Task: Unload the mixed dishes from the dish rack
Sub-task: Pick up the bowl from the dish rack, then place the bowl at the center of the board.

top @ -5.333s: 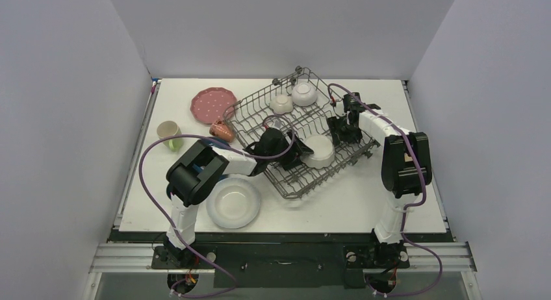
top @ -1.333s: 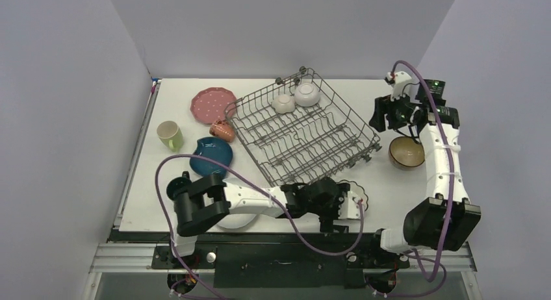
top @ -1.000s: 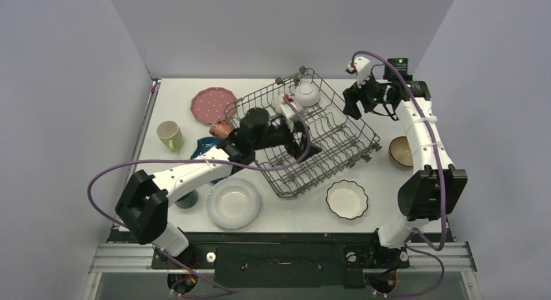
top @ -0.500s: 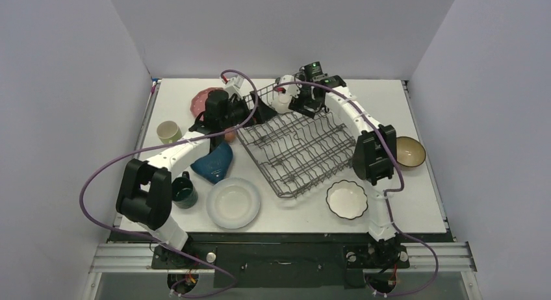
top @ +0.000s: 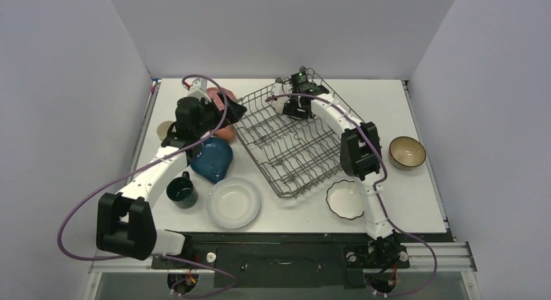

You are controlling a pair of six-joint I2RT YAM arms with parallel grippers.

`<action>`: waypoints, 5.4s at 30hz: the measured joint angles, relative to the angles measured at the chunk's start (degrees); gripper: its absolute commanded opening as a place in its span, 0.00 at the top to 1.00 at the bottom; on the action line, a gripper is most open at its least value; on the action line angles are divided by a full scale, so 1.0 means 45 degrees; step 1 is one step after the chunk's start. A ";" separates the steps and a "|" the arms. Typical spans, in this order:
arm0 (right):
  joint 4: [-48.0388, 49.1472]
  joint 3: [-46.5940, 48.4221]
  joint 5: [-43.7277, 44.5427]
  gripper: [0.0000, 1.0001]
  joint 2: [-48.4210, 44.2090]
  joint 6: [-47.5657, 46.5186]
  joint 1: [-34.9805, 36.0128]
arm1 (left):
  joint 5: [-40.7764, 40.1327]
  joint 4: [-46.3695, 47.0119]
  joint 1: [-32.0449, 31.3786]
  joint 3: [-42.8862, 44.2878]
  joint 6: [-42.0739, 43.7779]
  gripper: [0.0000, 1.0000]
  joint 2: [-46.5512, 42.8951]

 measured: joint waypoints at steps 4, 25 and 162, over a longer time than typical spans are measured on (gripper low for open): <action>0.0636 0.0233 0.0369 0.15 0.0500 -0.0092 0.0141 | -0.0170 -0.0131 0.0238 -0.0393 0.0243 0.04 -0.0816; 0.3147 0.0253 0.1943 0.16 0.1836 -0.0971 0.0199 | -0.0087 -0.0544 0.0253 -0.1205 0.0597 0.04 -0.1564; 0.1753 -1.1987 -1.2157 0.18 -1.4032 1.1098 -0.7150 | -0.2720 -0.5736 -1.3770 0.0733 0.9233 1.00 0.2390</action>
